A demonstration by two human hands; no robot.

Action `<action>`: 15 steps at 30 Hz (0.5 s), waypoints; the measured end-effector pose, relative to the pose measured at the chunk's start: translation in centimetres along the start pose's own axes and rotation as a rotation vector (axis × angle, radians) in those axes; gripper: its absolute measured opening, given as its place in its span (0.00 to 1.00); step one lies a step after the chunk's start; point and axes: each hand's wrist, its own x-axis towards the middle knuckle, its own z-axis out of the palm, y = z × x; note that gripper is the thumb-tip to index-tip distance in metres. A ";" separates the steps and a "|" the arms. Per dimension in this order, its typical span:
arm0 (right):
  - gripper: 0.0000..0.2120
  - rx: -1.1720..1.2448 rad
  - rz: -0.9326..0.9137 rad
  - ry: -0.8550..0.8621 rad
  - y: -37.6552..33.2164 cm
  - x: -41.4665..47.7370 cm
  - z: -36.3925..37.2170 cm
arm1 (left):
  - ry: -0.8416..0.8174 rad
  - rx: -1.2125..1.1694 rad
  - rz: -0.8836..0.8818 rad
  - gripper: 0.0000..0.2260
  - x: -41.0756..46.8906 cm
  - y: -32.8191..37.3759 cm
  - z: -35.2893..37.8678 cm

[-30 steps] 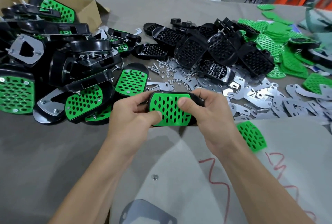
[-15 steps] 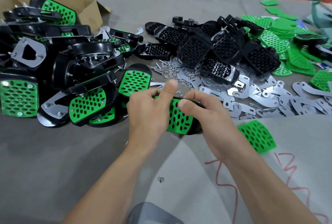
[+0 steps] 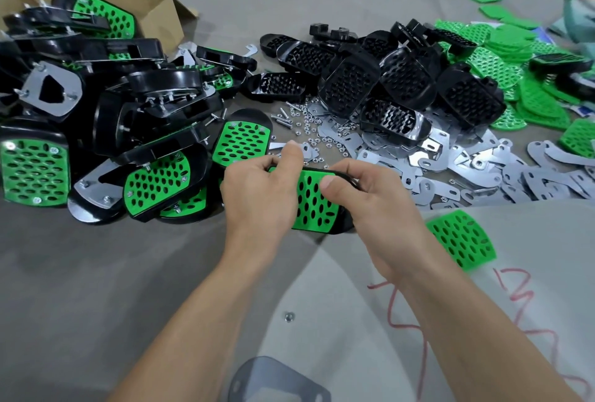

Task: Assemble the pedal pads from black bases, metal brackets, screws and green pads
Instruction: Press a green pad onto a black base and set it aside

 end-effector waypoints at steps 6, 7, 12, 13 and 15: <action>0.15 0.158 0.088 -0.295 -0.7 -0.5 -1.1 | 0.058 -0.099 -0.128 0.25 0.7 -0.2 0.1; 0.14 0.189 0.087 -0.293 -0.6 -0.7 -0.9 | 0.070 -0.103 -0.128 0.25 0.8 -0.3 0.0; 0.14 0.101 0.034 -0.121 0.3 -0.7 0.1 | 0.108 -0.049 -0.044 0.26 0.2 0.1 -0.3; 0.14 0.061 0.030 -0.094 0.4 -0.7 0.2 | 0.116 -0.046 -0.026 0.26 0.1 0.2 -0.4; 0.14 0.019 0.023 -0.056 0.6 -0.7 0.3 | 0.126 -0.044 -0.011 0.26 -0.1 0.4 -0.4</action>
